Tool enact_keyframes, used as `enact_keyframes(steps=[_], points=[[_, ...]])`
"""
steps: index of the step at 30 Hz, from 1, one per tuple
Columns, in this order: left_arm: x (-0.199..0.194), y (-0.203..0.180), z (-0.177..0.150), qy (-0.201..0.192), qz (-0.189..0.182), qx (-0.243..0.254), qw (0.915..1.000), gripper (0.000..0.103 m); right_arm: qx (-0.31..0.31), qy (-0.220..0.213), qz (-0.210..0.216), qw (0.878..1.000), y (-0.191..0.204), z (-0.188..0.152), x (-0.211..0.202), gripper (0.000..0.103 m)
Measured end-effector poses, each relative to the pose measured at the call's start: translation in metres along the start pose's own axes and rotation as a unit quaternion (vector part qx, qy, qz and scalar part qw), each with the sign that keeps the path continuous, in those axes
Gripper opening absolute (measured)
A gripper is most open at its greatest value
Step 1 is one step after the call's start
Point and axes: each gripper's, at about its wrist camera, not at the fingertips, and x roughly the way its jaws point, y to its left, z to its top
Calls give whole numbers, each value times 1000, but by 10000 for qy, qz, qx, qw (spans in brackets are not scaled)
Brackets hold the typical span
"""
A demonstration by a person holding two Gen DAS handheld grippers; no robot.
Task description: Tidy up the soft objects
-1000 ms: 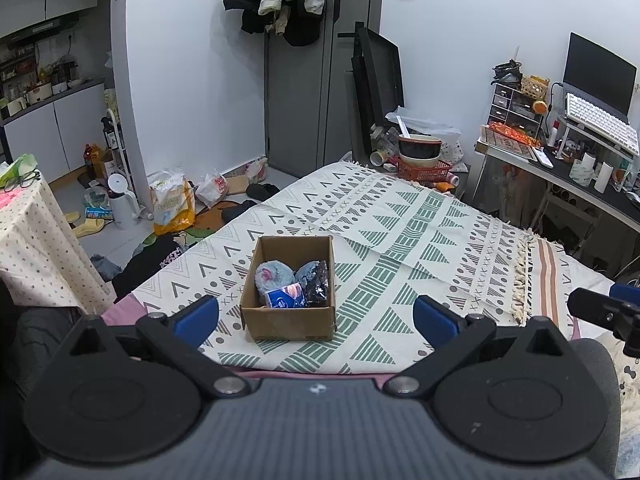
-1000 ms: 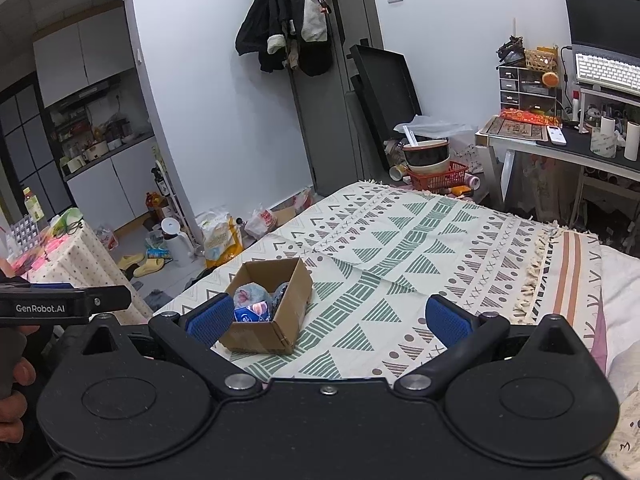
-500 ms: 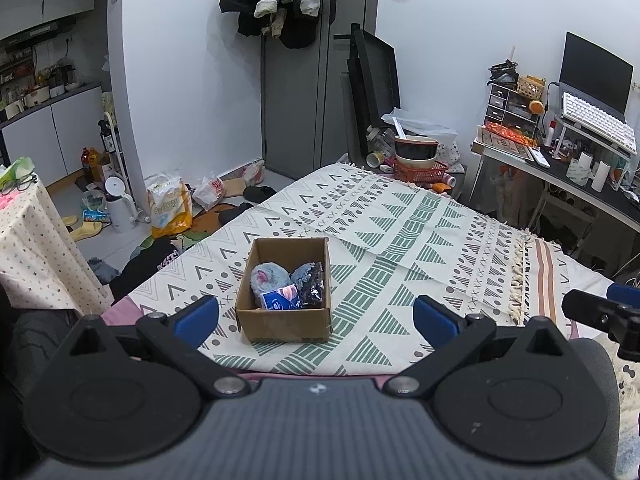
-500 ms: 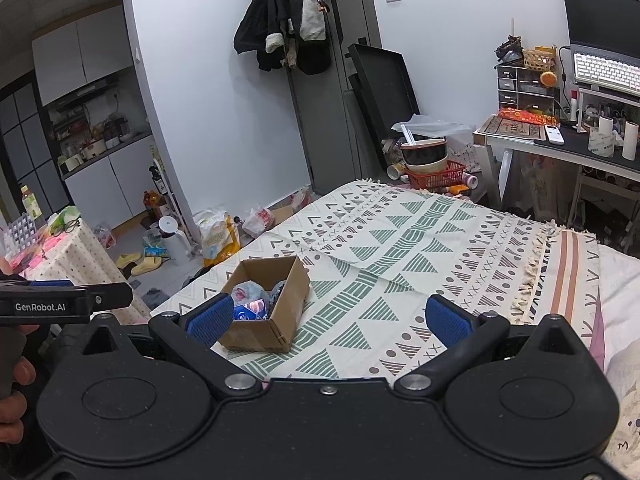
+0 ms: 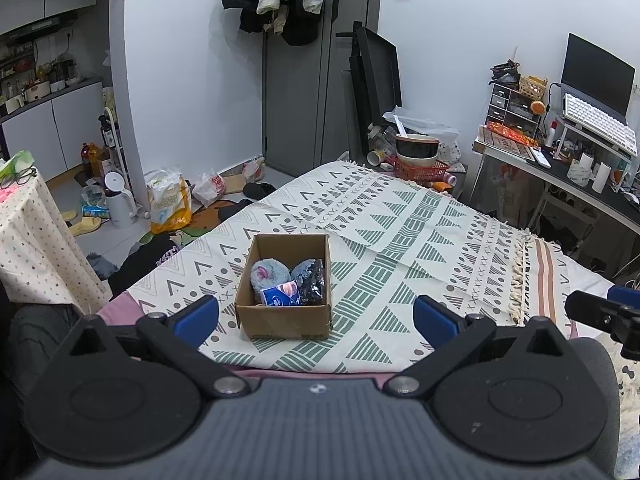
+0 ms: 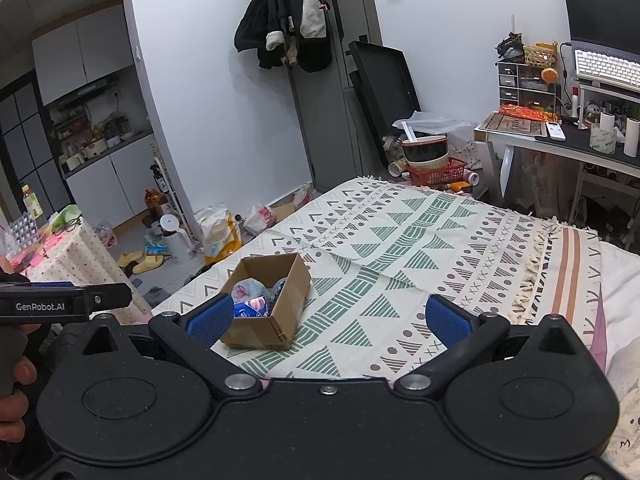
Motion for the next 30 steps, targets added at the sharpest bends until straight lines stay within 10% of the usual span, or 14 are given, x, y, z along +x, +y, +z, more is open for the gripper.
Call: enact_keyframes(steps=[30], points=[[41, 14, 8, 3, -222, -185, 9996, 102, -42, 297, 1, 9996, 11, 4, 39, 103]])
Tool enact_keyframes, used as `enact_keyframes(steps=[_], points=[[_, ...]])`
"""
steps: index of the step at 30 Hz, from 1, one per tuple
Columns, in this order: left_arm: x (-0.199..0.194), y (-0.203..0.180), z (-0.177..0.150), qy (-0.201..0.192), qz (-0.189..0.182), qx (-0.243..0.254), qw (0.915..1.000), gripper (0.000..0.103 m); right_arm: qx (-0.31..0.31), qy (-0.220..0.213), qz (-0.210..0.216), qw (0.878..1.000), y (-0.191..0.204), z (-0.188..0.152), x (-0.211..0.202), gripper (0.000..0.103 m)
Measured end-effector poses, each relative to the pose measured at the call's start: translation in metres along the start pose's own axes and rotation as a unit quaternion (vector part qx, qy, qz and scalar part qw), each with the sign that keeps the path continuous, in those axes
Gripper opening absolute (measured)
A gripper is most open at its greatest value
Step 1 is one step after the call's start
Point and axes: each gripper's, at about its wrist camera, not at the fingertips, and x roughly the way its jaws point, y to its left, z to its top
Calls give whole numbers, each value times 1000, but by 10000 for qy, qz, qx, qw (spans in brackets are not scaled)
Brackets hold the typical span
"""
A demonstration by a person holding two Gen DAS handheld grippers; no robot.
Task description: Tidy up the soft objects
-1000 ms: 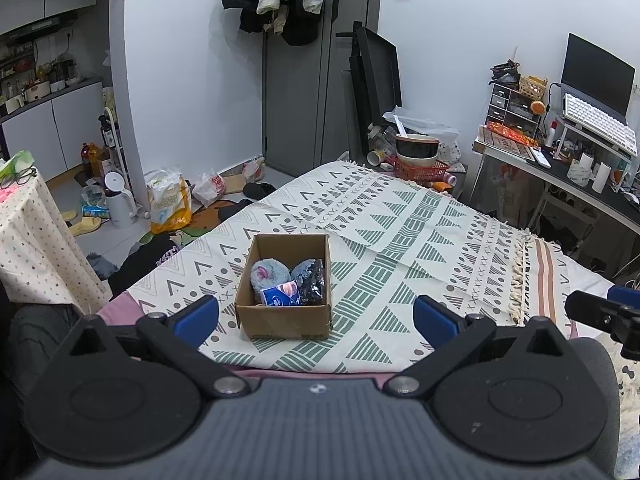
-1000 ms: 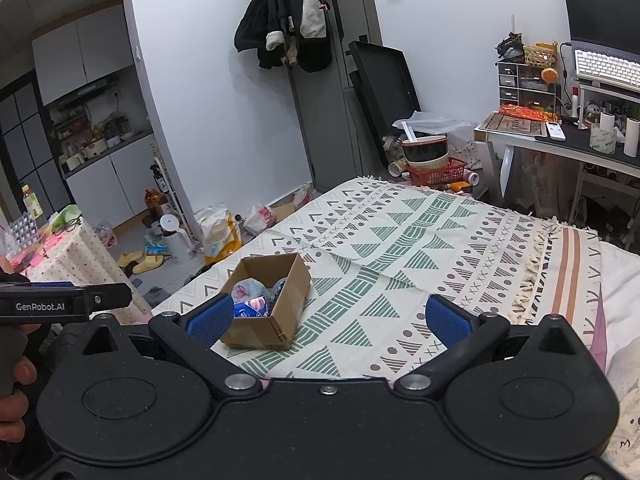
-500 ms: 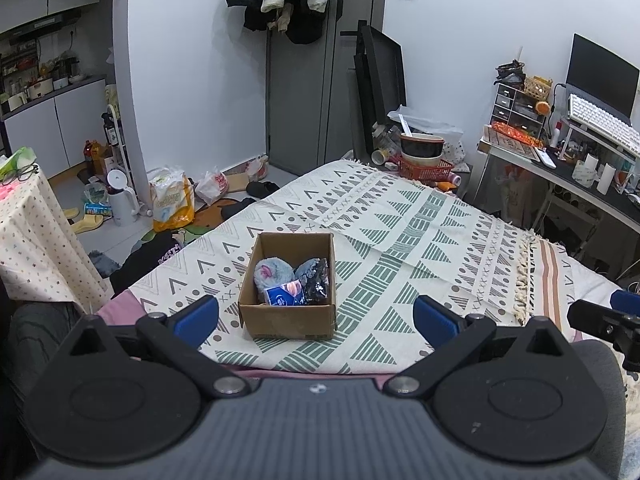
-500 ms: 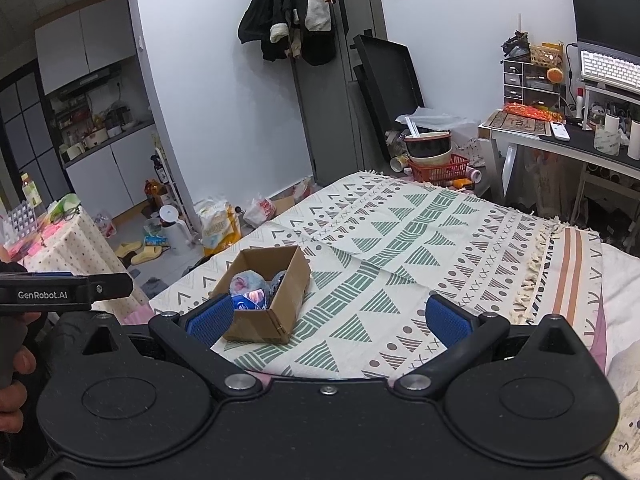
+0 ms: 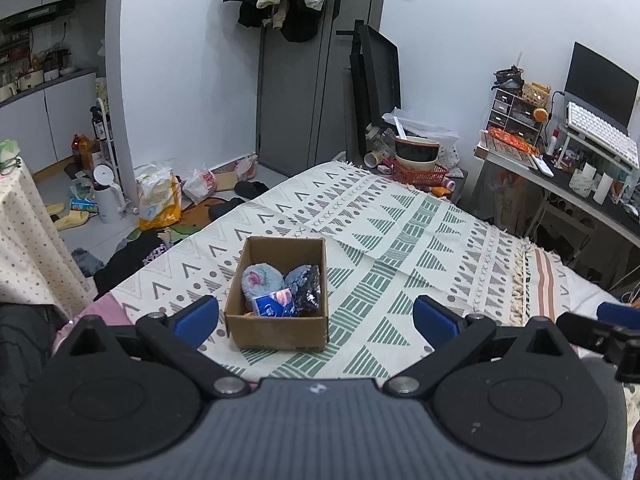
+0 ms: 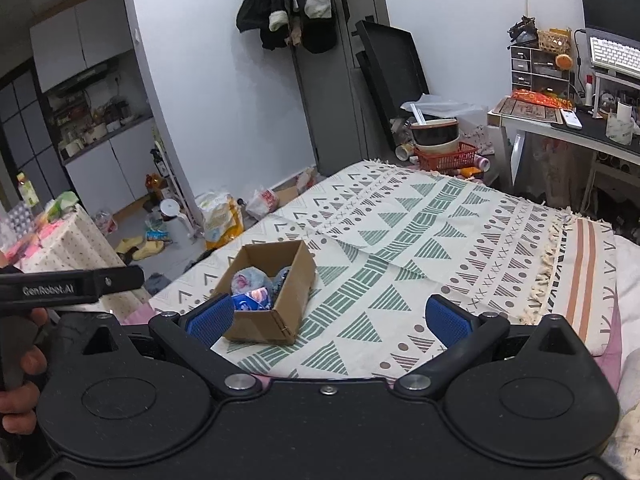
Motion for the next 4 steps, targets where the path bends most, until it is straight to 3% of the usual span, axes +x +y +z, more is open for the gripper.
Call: enact_keyframes(steps=[4], points=[[15, 6, 6, 5, -106, -60, 9999, 102, 20, 117, 119, 9999, 5, 4, 21, 103]])
